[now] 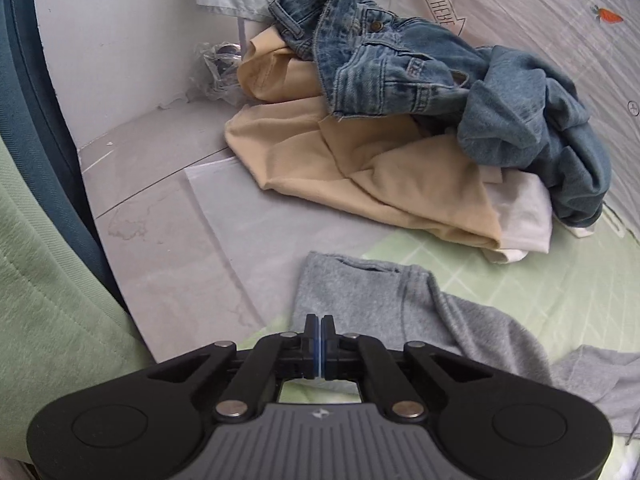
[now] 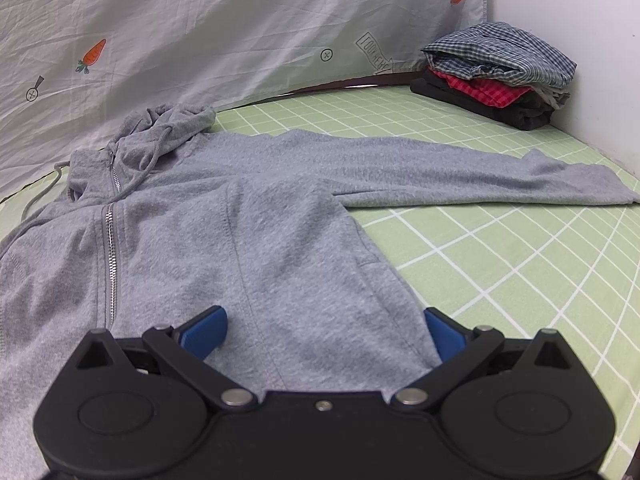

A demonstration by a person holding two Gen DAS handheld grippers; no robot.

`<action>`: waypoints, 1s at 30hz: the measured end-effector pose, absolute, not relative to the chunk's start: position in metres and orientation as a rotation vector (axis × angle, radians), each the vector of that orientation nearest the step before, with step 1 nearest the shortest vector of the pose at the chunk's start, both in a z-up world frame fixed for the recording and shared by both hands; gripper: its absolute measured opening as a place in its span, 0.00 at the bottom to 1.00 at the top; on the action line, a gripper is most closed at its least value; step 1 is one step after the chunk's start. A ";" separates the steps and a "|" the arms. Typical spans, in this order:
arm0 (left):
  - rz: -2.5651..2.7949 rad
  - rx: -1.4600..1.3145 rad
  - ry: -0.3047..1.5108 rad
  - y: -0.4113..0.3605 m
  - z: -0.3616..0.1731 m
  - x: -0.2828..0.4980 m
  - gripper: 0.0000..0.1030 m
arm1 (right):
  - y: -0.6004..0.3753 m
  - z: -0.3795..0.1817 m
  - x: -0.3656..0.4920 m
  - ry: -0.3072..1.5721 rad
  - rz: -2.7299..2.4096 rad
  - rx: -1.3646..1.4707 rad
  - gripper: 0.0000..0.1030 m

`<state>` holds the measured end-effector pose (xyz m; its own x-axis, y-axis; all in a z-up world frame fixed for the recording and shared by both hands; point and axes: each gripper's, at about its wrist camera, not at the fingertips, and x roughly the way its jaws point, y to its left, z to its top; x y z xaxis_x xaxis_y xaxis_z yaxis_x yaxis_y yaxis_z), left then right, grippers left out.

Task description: Fold clothes

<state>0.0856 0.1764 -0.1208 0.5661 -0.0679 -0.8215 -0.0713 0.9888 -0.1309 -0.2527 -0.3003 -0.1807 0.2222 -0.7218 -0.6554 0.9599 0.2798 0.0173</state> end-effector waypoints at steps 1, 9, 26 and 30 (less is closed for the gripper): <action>-0.019 -0.181 0.972 0.172 -0.120 0.090 0.07 | -0.300 -0.181 -0.253 0.601 -1.223 0.473 1.00; -0.083 -0.308 1.010 0.142 -0.123 0.126 0.48 | -0.300 -0.181 -0.254 0.601 -1.214 0.471 1.00; 0.048 -0.130 1.049 0.096 -0.143 0.135 0.36 | -0.299 -0.182 -0.254 0.588 -1.214 0.463 1.00; 0.011 -0.265 1.050 0.109 -0.137 0.137 0.15 | -0.299 -0.182 -0.254 0.587 -1.214 0.462 1.00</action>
